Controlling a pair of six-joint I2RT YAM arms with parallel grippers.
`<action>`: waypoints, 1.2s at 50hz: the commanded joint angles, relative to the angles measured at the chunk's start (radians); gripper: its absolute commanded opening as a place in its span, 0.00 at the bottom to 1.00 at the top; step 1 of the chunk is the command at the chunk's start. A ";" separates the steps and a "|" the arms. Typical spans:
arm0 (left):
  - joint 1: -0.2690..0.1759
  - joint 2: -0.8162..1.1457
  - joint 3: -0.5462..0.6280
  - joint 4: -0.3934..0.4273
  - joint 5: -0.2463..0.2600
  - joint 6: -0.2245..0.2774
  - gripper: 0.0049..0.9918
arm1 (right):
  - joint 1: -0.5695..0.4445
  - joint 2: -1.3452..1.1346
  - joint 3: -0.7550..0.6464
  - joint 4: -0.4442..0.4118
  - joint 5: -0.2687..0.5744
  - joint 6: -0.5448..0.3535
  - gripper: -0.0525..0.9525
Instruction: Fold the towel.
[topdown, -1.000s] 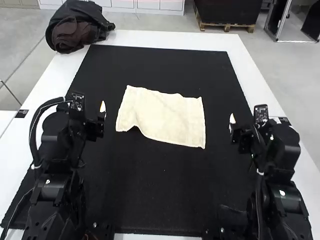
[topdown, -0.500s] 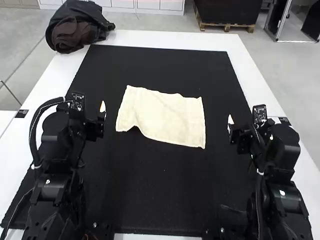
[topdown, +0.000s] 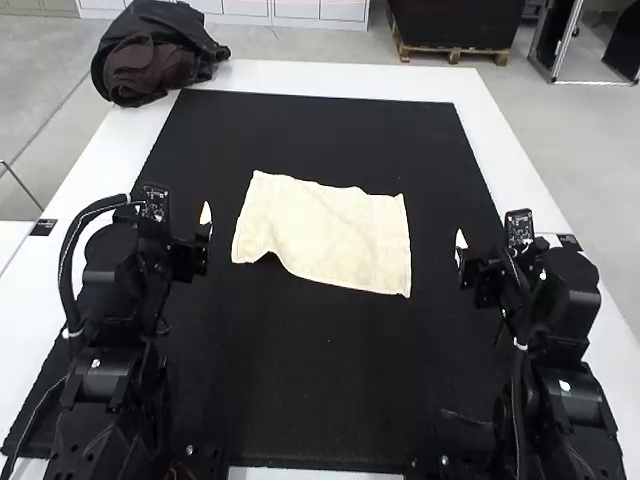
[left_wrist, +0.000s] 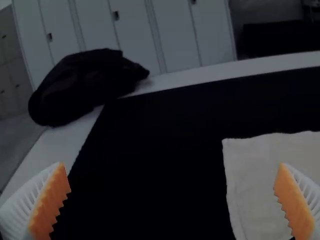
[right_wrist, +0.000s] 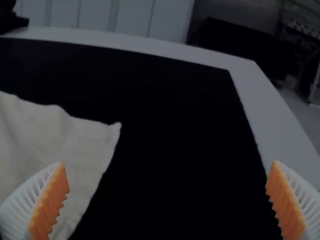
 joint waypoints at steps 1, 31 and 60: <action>0.002 -0.004 -0.006 0.006 -0.009 0.006 0.97 | -0.013 -0.009 -0.007 -0.033 -0.046 -0.007 0.96; 0.025 0.050 0.166 0.305 -0.101 0.009 0.96 | -0.056 0.011 0.101 0.354 -0.030 -0.060 0.95; 0.017 1.079 0.590 0.289 -0.125 -0.040 0.97 | -0.051 0.952 0.605 0.263 -0.009 0.230 0.95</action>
